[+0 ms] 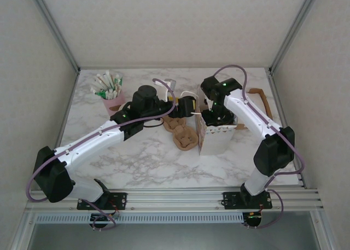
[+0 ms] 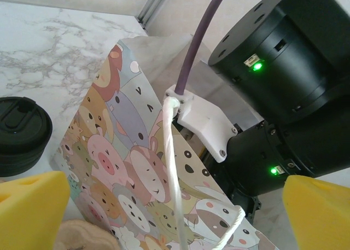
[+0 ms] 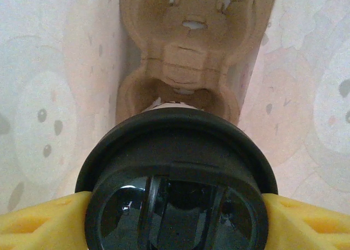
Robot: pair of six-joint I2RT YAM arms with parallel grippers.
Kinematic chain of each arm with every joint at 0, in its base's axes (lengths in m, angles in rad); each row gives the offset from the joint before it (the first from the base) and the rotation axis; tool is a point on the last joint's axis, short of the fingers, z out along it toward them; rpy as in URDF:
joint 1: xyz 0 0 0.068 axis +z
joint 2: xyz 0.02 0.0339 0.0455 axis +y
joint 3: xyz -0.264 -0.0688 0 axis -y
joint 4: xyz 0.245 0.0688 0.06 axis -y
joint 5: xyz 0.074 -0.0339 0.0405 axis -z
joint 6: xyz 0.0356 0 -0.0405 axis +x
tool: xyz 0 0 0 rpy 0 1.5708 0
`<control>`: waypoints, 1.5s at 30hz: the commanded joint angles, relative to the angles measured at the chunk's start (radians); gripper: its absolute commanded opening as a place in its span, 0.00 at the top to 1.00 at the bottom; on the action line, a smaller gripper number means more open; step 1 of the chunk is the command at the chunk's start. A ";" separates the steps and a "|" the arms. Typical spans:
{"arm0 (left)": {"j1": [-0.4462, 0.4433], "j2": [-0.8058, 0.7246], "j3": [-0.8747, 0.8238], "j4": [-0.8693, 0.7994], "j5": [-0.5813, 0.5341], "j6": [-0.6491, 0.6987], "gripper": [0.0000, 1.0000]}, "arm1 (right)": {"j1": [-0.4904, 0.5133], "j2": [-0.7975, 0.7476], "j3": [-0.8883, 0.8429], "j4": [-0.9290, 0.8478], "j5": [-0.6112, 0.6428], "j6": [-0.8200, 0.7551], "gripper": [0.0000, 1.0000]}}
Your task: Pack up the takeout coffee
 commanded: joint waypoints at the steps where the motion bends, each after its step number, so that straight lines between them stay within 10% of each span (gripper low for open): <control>1: -0.008 -0.017 -0.007 0.030 -0.007 -0.005 0.00 | -0.008 0.020 -0.017 -0.004 -0.016 0.005 0.24; 45: -0.008 -0.020 -0.015 0.039 -0.015 -0.010 0.00 | -0.009 -0.014 -0.050 0.044 -0.024 0.001 0.23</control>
